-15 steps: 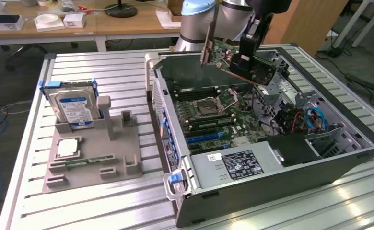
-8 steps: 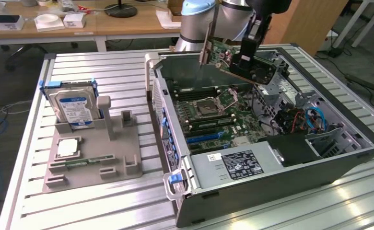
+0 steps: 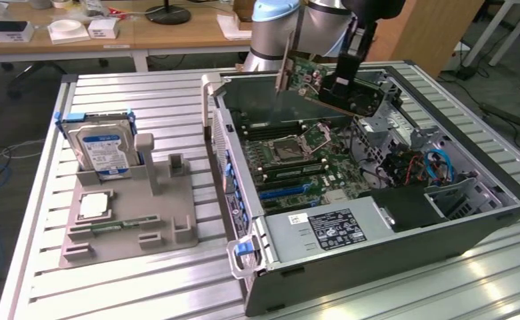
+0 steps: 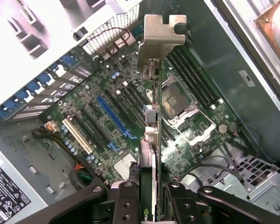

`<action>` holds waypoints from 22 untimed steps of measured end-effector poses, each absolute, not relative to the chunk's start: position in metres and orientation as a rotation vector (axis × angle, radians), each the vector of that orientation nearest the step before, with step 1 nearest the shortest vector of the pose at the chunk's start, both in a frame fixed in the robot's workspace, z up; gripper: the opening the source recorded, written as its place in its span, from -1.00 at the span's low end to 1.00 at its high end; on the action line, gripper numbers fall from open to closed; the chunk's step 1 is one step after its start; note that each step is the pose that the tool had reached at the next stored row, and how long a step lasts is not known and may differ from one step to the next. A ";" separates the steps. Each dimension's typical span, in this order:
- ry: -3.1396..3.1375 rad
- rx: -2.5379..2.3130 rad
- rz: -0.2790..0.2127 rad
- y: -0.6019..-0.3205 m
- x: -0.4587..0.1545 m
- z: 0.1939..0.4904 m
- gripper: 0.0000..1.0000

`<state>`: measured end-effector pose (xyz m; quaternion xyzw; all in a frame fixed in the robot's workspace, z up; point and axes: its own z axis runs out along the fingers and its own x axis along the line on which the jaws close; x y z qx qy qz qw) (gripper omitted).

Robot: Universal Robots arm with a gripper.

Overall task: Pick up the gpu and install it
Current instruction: 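Insert the gpu into the slot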

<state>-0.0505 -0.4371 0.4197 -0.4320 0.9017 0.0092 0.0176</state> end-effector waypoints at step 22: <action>2.640 -1.639 0.037 -0.437 -0.051 0.420 -0.47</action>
